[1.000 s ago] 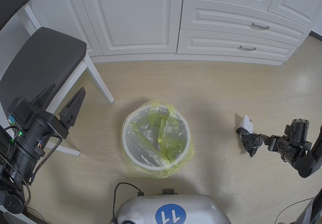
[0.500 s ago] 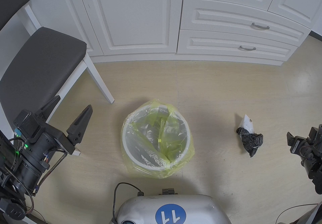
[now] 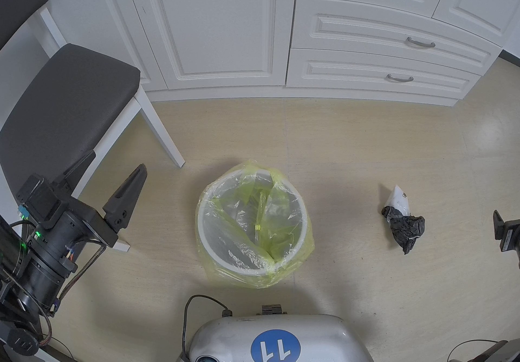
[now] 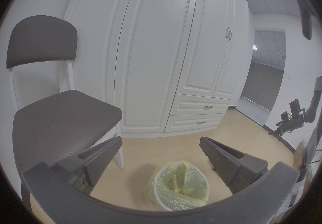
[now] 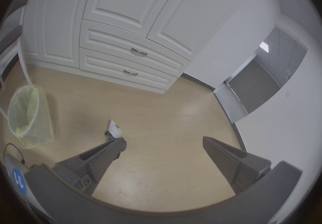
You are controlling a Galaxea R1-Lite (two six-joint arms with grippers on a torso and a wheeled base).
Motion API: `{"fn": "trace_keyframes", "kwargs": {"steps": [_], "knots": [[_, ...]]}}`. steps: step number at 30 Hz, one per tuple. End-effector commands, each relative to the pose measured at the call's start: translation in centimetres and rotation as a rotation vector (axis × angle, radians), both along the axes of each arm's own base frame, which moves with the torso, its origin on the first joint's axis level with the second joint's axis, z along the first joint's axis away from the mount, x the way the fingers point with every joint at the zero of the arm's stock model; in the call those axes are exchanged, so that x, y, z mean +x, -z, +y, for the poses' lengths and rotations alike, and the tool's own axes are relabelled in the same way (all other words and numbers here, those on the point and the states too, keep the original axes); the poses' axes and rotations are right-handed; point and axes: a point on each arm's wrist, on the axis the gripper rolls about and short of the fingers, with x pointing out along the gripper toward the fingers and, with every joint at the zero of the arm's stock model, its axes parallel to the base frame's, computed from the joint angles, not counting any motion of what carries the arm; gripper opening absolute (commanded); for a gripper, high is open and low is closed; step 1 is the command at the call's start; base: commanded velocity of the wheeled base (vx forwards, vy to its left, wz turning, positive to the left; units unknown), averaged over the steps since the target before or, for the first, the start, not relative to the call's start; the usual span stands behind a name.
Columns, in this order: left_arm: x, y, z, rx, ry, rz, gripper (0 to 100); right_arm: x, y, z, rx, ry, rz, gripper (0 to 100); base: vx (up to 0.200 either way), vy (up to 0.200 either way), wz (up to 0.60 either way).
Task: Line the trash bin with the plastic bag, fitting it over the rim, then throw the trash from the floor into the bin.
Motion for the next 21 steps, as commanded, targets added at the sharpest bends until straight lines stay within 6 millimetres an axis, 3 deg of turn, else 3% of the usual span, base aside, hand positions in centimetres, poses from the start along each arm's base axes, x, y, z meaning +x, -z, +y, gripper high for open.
{"fn": "trace_keyframes", "kwargs": {"steps": [1,7,9,11,14,18,21], "knots": [[-0.6,-0.9,0.3,-0.028,0.005,-0.043,100,-2.9,-7.1,0.3,0.182,0.020,-0.146,100,0.000,0.000,0.00],[0.0,-1.2,0.1,-0.031,0.006,-0.047,100,-1.1,-9.5,2.1,0.479,-0.132,-0.170,100,0.000,0.000,0.00],[0.1,-1.2,0.0,-0.030,0.009,-0.047,100,-0.5,-9.1,2.8,0.527,-0.198,-0.137,100,0.000,0.000,0.00],[0.2,-1.2,-0.1,-0.030,0.009,-0.046,100,-0.3,-8.5,3.4,0.526,-0.274,-0.083,100,0.000,0.000,0.00],[0.2,-1.2,0.0,-0.031,0.006,-0.047,100,-0.5,-7.8,3.9,0.391,-0.445,0.036,100,0.000,0.000,0.00],[0.2,-1.4,0.3,-0.034,-0.011,-0.055,100,-0.4,-7.6,3.9,0.269,-0.535,0.101,100,0.000,0.000,0.00],[0.5,-1.3,0.6,-0.027,-0.034,-0.055,100,1.1,-8.3,4.5,0.271,-0.633,0.117,100,0.000,0.000,0.00]]}}
